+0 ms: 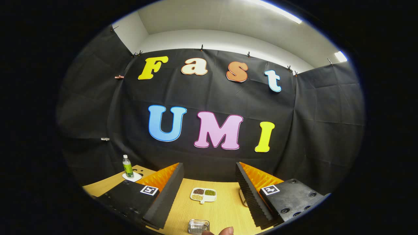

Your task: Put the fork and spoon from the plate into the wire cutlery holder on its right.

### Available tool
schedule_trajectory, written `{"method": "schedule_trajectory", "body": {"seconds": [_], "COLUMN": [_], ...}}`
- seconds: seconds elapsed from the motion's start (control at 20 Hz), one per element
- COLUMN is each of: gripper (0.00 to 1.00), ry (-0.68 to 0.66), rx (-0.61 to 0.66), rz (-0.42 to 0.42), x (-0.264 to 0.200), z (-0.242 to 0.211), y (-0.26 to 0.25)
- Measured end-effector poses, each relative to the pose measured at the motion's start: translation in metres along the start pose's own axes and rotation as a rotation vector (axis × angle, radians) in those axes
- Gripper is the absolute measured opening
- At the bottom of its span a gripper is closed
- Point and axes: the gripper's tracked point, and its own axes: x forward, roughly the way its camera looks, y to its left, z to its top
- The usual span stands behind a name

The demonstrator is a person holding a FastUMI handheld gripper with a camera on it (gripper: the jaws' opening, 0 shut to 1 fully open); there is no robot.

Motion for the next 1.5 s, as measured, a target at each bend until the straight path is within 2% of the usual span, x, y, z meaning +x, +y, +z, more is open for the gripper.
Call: {"method": "schedule_trajectory", "body": {"seconds": [0.15, 0.3, 0.5, 0.75, 1.0, 1.3, 1.4, 1.5], "gripper": [0.98, 0.98, 0.98, 0.98, 0.93, 0.79, 0.72, 0.60], "ry": [0.004, 0.084, 0.353, 0.741, 0.989, 1.133, 1.176, 1.225], "rx": [-0.003, 0.024, 0.086, 0.179, 0.209, 0.113, 0.102, 0.101], "rz": [0.005, 0.074, 0.221, 0.376, 0.467, 0.537, 0.526, 0.504], "x": [0.000, 0.002, -0.002, -0.036, -0.065, -0.077, -0.078, -0.079], "z": [-0.002, -0.020, -0.072, -0.153, -0.227, -0.303, -0.327, -0.350], "y": [0.003, 0.024, 0.069, 0.125, 0.173, 0.228, 0.242, 0.251]}}
